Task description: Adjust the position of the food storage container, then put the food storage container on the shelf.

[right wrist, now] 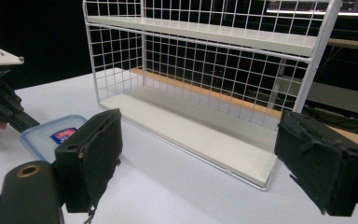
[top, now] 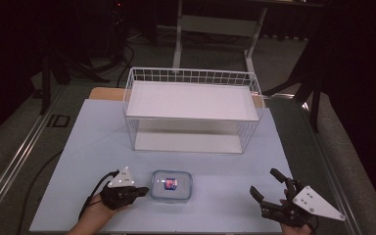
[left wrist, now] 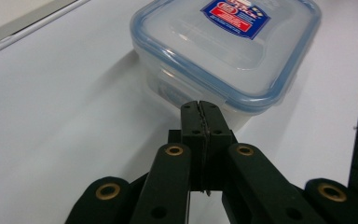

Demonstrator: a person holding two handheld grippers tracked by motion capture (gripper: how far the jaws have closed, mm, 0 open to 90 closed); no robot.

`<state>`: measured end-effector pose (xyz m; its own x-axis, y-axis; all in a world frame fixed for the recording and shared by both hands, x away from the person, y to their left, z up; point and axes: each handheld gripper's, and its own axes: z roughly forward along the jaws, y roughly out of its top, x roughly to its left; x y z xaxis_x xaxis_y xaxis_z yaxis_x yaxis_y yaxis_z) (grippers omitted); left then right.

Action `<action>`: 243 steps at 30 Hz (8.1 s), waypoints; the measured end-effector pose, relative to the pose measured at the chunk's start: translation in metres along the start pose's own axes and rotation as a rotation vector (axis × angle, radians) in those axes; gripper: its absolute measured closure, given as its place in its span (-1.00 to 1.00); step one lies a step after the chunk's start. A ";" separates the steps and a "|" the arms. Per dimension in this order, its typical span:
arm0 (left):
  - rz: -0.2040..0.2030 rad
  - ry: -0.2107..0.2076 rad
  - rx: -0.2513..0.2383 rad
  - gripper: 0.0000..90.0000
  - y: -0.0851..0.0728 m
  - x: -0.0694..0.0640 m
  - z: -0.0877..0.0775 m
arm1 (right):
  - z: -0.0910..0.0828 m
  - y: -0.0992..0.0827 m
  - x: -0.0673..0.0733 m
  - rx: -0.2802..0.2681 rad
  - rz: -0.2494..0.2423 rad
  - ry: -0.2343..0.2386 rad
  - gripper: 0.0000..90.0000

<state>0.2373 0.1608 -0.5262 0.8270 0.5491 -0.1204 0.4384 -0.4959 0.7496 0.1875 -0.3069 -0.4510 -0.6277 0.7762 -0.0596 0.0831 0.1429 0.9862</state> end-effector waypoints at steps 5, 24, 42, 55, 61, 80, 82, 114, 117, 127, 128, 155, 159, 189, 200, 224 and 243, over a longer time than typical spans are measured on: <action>0.005 0.003 0.000 1.00 0.004 -0.001 0.001 | -0.001 0.000 0.000 0.000 0.004 -0.004 -0.67; -0.006 0.009 0.019 1.00 0.017 0.000 0.025 | 0.005 -0.003 0.006 0.018 -0.010 0.031 -0.67; -0.024 -0.039 0.009 1.00 0.030 -0.002 0.051 | 0.007 -0.004 0.008 0.026 -0.008 0.058 -0.67; -0.068 -0.032 -0.030 -0.66 0.024 0.009 0.018 | 0.013 -0.004 0.015 0.055 -0.021 0.082 -0.69; -0.127 -0.037 -0.122 -0.95 0.038 0.005 -0.005 | 0.020 0.002 0.018 0.075 0.018 0.095 -0.71; -0.340 -0.132 -0.096 -0.95 0.071 0.002 0.024 | 0.083 0.007 0.016 0.315 0.112 0.226 -0.69; -0.387 -0.142 -0.071 -0.95 0.069 0.004 0.032 | 0.094 0.004 0.017 0.383 0.176 0.257 -0.67; -0.716 -0.288 0.016 -0.09 0.042 0.014 0.062 | 0.154 -0.052 0.017 0.772 0.828 0.357 -0.11; -0.682 -0.253 0.016 0.05 0.046 0.010 0.057 | 0.153 -0.050 0.019 0.772 0.817 0.348 -0.10; -0.629 -0.241 0.030 0.16 0.049 0.003 0.049 | 0.144 -0.043 0.028 0.745 0.745 0.317 -0.03; -0.624 -0.231 0.025 0.16 0.049 0.000 0.048 | 0.143 -0.042 0.029 0.745 0.742 0.313 -0.02; -0.531 -0.103 -0.161 0.18 0.102 0.030 0.029 | 0.174 0.015 0.007 0.553 0.572 0.241 -0.02; -0.542 -0.111 -0.187 0.18 0.101 0.042 0.039 | 0.185 0.016 -0.002 0.545 0.568 0.225 -0.02; -0.555 -0.056 -0.250 0.17 0.096 0.095 0.078 | 0.240 -0.021 -0.029 0.500 0.635 0.160 -0.03; -0.504 -0.038 -0.263 0.17 0.097 0.100 0.084 | 0.248 -0.021 -0.032 0.491 0.625 0.144 -0.13; -0.458 0.050 -0.293 -0.24 0.103 0.095 0.080 | 0.245 -0.017 -0.021 0.432 0.510 0.046 -0.12; -0.223 -0.015 -0.331 -0.95 0.084 0.033 0.037 | 0.213 -0.007 0.024 0.414 0.331 0.085 0.45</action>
<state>0.3150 0.1122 -0.4915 0.7307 0.6075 -0.3115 0.4724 -0.1205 0.8731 0.3371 -0.1588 -0.4923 -0.5750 0.7710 0.2738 0.5748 0.1425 0.8058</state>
